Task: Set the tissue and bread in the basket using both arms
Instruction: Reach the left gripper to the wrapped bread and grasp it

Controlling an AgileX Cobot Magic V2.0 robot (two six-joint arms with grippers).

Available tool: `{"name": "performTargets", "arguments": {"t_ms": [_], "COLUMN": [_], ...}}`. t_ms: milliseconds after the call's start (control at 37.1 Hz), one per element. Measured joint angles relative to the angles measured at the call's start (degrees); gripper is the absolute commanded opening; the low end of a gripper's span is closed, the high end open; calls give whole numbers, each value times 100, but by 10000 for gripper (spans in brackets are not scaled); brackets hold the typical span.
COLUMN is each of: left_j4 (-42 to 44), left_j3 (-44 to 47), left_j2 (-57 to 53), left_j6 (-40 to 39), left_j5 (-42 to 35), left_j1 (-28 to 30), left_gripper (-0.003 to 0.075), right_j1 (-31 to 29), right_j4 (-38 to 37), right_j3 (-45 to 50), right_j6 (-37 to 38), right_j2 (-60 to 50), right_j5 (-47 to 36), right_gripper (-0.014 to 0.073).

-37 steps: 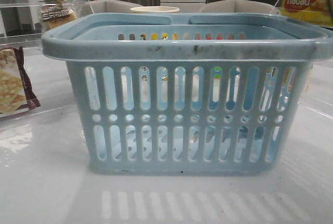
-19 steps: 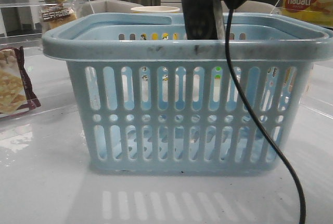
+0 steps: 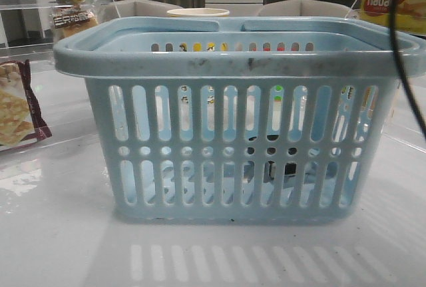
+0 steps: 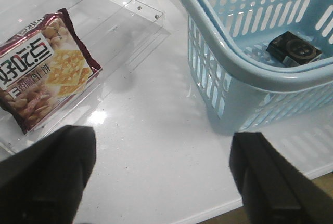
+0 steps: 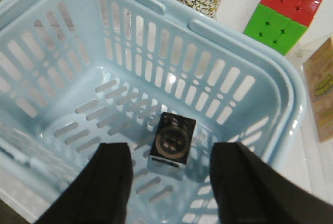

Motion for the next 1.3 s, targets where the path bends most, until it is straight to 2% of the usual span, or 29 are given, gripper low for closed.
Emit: {"name": "performTargets", "arguments": {"t_ms": [351, 594, 890, 1295], "left_j4": [0, 0, 0, 11], "left_j3": [0, -43, -927, -3024], "left_j2": [0, 213, 1783, 4551], "left_j6": [0, 0, 0, 0], "left_j5": [-9, -202, -280, -626], "left_j1": [0, 0, 336, 891], "left_gripper": [580, 580, 582, 582], "right_j1": [0, 0, 0, 0], "right_j4": [-125, -125, -129, -129], "right_j3": [1476, 1890, 1900, 1900], "right_j6": [-12, -12, -12, -12], "right_j2": [-1962, -2879, -3014, -3014], "right_j5": [303, 583, 671, 671], "right_gripper": [450, 450, 450, 450]}}
